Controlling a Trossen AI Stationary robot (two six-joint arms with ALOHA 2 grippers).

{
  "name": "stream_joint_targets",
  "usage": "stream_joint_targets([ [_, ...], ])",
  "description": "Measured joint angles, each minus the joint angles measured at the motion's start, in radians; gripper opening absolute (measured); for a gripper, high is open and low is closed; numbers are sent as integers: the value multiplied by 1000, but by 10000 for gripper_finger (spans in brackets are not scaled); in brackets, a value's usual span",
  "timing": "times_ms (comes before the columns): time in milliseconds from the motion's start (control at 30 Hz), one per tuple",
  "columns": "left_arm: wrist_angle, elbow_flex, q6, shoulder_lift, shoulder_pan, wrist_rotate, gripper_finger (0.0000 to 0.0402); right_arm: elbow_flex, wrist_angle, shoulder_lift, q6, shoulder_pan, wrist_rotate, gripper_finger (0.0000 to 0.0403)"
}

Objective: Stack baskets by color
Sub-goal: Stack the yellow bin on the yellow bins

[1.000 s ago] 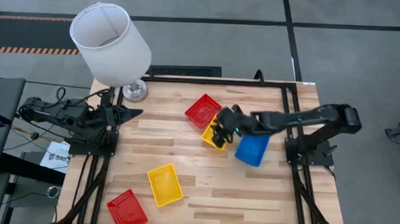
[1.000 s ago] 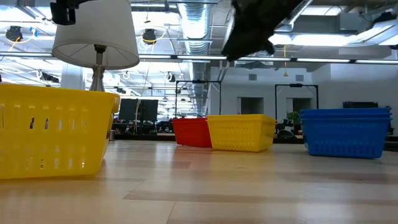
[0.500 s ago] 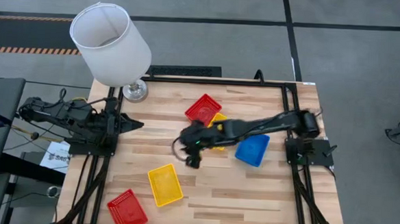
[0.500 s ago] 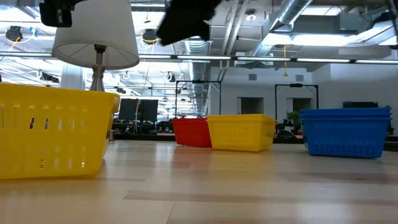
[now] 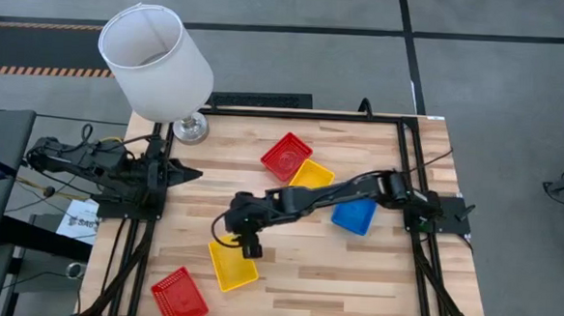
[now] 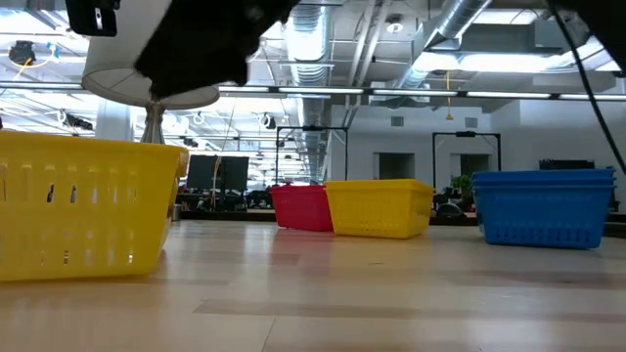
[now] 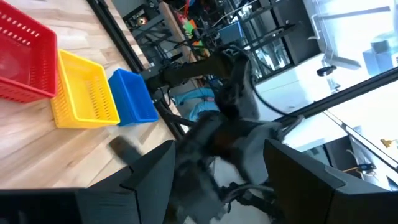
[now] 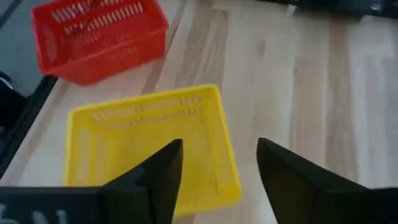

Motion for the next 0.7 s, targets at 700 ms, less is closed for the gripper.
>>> stream_joint_targets([
  [700, -7, 0, 11, 0, 0, -2, 233, -21, -9, 91, -81, -24, -29, 233],
])
